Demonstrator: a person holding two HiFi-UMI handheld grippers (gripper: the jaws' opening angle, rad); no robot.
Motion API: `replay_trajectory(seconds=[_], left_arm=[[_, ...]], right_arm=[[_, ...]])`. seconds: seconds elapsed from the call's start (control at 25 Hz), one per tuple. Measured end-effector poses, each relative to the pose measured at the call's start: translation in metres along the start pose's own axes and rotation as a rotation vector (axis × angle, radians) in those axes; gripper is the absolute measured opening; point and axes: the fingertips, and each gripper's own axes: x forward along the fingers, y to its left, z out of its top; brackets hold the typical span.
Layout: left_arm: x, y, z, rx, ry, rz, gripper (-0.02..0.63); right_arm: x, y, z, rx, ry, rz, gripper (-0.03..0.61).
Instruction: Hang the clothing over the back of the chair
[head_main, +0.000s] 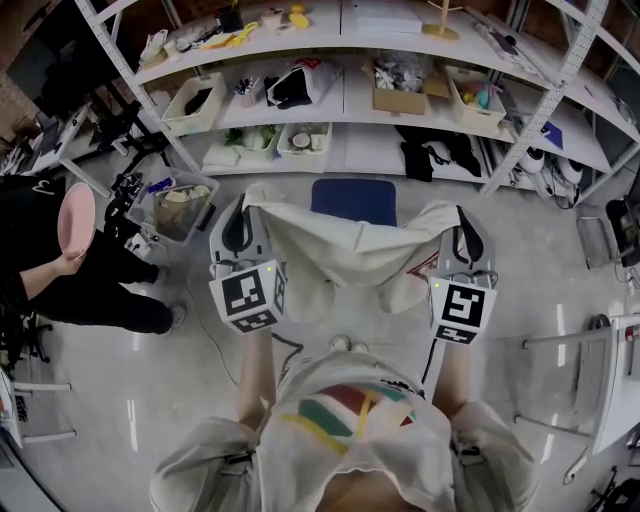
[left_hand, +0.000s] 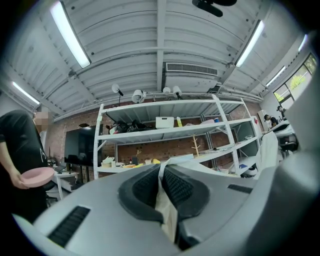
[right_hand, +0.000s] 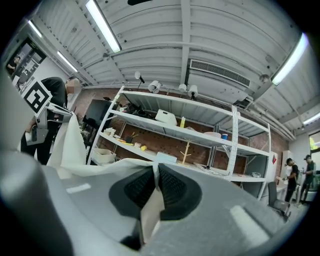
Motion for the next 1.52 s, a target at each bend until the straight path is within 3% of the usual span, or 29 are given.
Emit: replay_trajectory(seconds=[0.36,0.84,1.04,1.52], left_arm=[[0.021,0.026,0.077,0.026,-0.145,0.001,0.015],[0.033,0.046,0.176,0.098,-0.318,0.004,0.015],[0.036,0.041,0.187,0.137,-0.338,-0.014,0.015],[0.077,0.030,0.176,0.191,-0.287,-0.043,0.015]], right_arm=[[0.015,-0.051,0.078,-0.061,-0.173,-0.123,0.011],[0.015,-0.088,0.175,-0.182,-0.348,-0.213,0.011],[0.018,-0.101,0.179,-0.186,-0.345,-0.234,0.012],[0.049,-0.116,0.175,-0.209,-0.292,-0.232,0.012]])
